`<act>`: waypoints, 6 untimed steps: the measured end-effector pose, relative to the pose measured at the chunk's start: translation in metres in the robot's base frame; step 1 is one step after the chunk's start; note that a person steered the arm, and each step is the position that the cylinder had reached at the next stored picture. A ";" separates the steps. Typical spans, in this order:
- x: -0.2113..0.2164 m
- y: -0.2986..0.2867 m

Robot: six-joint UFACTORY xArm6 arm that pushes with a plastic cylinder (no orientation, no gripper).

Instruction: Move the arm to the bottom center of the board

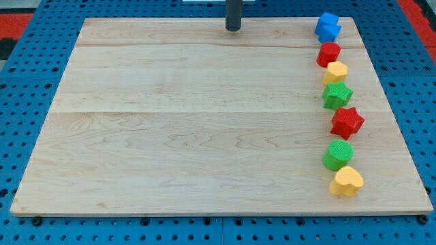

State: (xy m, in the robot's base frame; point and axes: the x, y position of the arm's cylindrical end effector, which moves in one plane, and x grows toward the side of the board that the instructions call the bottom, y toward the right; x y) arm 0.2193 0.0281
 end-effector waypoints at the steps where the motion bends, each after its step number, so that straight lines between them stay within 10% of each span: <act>1: 0.022 0.010; 4: 0.349 -0.003; 6: 0.400 0.029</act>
